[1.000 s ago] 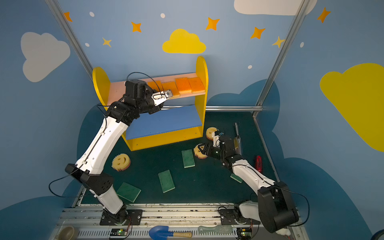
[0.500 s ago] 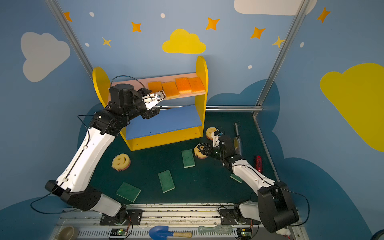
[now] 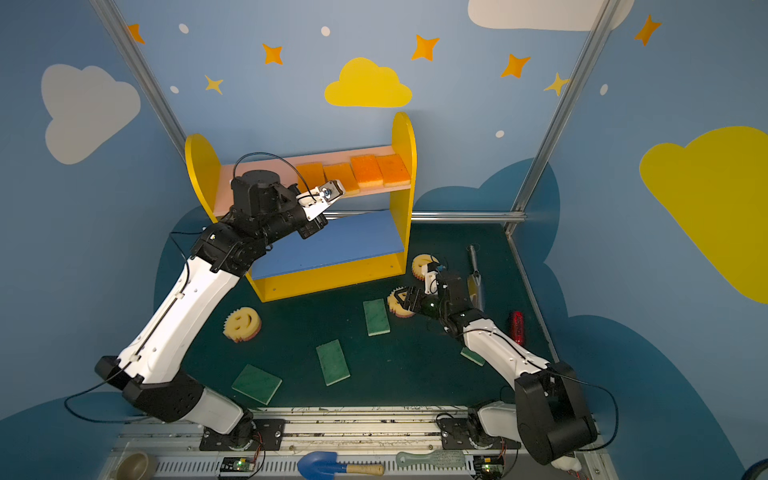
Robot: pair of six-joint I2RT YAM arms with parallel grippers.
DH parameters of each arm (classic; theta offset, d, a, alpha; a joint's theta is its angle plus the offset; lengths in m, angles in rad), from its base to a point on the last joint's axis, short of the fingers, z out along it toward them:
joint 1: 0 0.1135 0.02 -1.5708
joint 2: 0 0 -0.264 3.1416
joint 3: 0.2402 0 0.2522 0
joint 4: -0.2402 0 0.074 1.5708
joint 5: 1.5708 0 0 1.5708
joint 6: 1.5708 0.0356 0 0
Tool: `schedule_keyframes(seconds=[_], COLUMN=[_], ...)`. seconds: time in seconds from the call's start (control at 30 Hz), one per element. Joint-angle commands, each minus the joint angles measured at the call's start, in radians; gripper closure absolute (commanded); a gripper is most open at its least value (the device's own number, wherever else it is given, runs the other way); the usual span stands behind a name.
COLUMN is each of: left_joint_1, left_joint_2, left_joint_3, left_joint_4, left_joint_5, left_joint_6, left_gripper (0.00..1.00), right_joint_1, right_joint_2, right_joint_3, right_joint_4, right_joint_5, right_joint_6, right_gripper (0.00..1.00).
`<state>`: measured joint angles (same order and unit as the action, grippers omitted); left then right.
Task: Place and organize the cleaning sponges onto the shelf
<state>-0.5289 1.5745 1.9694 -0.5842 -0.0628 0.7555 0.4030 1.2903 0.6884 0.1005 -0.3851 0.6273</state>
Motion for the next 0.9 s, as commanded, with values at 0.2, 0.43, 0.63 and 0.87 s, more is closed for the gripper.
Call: schedule_keyframes(seconds=[0.2,0.43,0.63,0.87], left_joint_1=[-0.037,-0.033,-0.018,0.000], left_joint_2=[0.116,0.152,0.174,0.171], left_joint_3=[0.106,0.112,0.136,0.128], left_joint_4=[-0.055,-0.038,-0.031,-0.013], left_joint_5=[-0.053,-0.125,-0.148,-0.150], left_joint_6=[0.024,0.062,0.071,0.069], left_gripper=[0.97,0.97,0.97,0.97], right_joint_1=[0.005,0.005,0.005,0.005], right_joint_2=[0.000,0.005,0.005,0.015], right_joint_3=[0.039,0.040,0.040,0.041], right_joint_4=[-0.016,-0.012,-0.015,-0.011], right_joint_5=[0.015,0.009,0.012,0.011], right_joint_6=[-0.020,-0.017,-0.018,-0.018], right_gripper=[0.29,0.29,0.29,0.29])
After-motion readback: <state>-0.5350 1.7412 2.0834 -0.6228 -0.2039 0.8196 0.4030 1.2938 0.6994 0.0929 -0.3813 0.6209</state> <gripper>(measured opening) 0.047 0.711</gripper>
